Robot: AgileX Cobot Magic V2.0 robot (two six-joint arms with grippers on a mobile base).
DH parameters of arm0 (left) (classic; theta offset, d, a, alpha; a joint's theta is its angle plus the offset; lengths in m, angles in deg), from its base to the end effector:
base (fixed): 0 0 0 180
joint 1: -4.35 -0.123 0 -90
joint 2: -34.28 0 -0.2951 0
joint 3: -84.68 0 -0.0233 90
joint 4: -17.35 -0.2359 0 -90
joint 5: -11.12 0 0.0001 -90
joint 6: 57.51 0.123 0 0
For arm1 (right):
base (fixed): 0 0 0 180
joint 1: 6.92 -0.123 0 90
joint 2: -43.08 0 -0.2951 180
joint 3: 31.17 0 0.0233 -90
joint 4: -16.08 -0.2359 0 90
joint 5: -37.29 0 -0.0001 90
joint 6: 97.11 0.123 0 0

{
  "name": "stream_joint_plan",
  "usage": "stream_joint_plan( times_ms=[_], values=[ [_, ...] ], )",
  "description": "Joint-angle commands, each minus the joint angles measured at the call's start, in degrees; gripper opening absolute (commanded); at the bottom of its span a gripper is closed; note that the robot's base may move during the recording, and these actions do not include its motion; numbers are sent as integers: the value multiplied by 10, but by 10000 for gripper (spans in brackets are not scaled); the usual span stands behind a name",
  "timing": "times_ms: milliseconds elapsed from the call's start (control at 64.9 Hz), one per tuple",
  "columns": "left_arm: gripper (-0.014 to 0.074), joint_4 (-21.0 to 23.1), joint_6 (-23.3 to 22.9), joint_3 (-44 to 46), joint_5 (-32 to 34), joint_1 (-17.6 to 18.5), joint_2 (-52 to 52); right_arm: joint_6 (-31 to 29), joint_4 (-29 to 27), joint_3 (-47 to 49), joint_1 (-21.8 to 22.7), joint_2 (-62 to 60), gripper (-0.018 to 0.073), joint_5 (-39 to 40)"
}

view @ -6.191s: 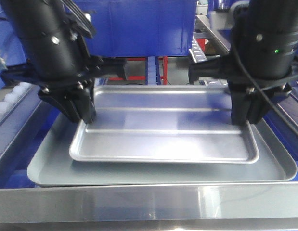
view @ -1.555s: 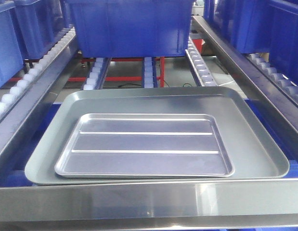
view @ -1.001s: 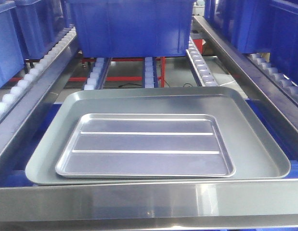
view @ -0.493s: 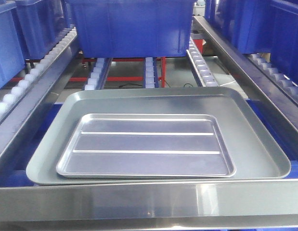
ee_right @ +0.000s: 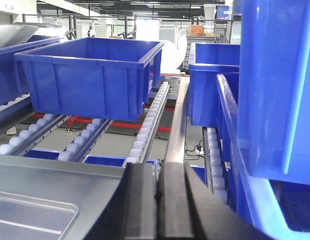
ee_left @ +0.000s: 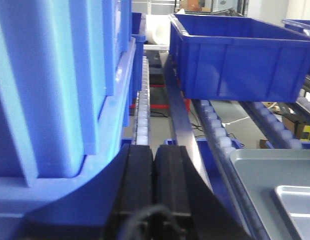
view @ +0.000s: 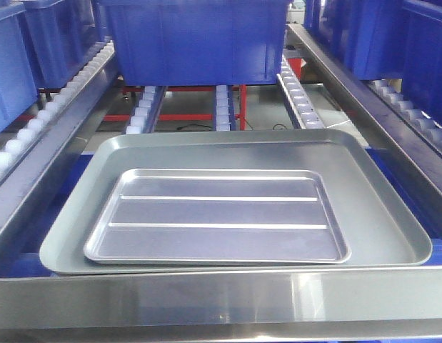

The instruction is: Grab silver tray and stack on right shelf

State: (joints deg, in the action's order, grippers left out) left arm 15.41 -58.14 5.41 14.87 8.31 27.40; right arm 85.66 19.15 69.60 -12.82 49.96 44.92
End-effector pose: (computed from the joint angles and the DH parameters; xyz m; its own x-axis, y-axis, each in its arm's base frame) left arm 0.0626 -0.0046 0.2136 0.1335 0.0136 -0.9910 0.0682 0.9974 0.0229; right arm 0.0609 0.0072 0.2220 0.1990 0.0158 -0.9799 -0.1088 0.9940 -0.0061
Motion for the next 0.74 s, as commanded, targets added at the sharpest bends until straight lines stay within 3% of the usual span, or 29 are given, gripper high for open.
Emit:
stream_joint_plan(
  times_ms=[0,724],
  values=[
    [-90,4,1,-14,53,-9,7,-1,1,0,4,-10,54,45],
    [-90,4,1,-14,53,-10,7,-1,1,0,4,-10,54,45]
  ],
)
